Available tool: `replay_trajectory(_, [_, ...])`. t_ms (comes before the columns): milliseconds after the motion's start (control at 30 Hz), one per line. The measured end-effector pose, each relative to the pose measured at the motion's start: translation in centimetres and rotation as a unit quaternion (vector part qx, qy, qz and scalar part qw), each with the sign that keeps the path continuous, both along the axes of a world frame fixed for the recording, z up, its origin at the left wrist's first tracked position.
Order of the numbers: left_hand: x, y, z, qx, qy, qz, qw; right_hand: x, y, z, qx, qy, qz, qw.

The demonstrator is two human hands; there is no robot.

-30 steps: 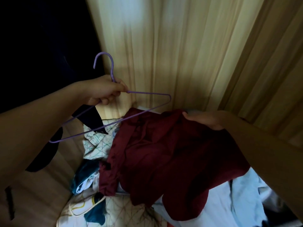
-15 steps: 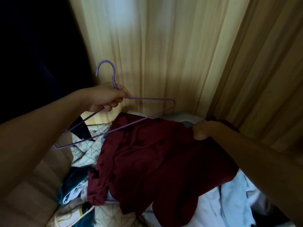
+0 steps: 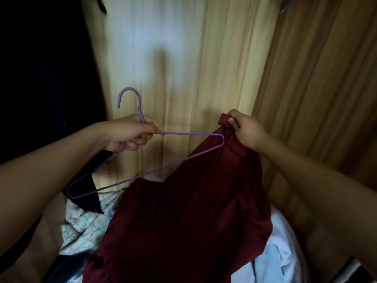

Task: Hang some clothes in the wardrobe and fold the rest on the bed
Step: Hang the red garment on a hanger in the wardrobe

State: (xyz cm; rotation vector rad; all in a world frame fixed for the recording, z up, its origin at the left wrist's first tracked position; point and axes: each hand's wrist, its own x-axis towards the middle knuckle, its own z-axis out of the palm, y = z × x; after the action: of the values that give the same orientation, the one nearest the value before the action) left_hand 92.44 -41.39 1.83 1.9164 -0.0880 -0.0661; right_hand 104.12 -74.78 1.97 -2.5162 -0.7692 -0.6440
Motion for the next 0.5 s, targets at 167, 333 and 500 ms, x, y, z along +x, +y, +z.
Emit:
replay_trajectory(167, [-1.3, -1.5, 2.7, 0.024, -0.041, -0.023, 0.999, -3.2, 1.3, 5.5, -0.032, -0.081, 0.015, 0.996])
replay_trajectory(333, [-2.6, -3.1, 4.8, 0.026, -0.055, -0.059, 0.996, -5.7, 2.4, 9.2, 0.023, -0.106, 0.064, 0.992])
replay_trajectory(500, [-4.0, -3.0, 6.1, 0.048, -0.066, -0.063, 0.995, -6.7, 1.9, 10.3, 0.084, -0.007, 0.049, 0.995])
